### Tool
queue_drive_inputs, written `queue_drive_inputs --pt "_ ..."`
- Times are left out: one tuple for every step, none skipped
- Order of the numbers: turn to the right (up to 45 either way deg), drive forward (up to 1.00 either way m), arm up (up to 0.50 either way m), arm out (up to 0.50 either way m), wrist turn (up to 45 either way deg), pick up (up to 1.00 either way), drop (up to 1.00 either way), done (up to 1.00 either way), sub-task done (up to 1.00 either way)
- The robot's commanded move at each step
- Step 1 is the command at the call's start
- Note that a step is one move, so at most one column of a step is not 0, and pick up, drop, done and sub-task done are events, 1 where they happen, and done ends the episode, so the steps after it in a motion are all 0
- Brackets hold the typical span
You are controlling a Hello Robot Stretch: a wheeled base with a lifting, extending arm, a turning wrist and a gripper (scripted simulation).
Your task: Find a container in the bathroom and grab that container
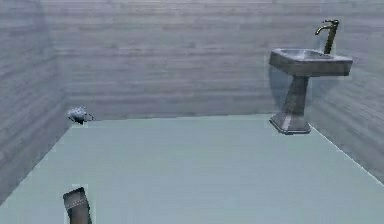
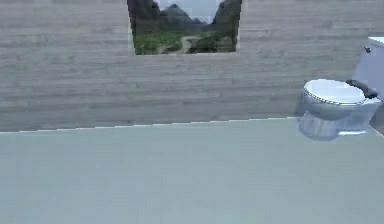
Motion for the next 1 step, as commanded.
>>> queue_drive_inputs --pt "0.0 0.15 0.0 0.0 0.0 0.0 0.0 0.0 0.0"
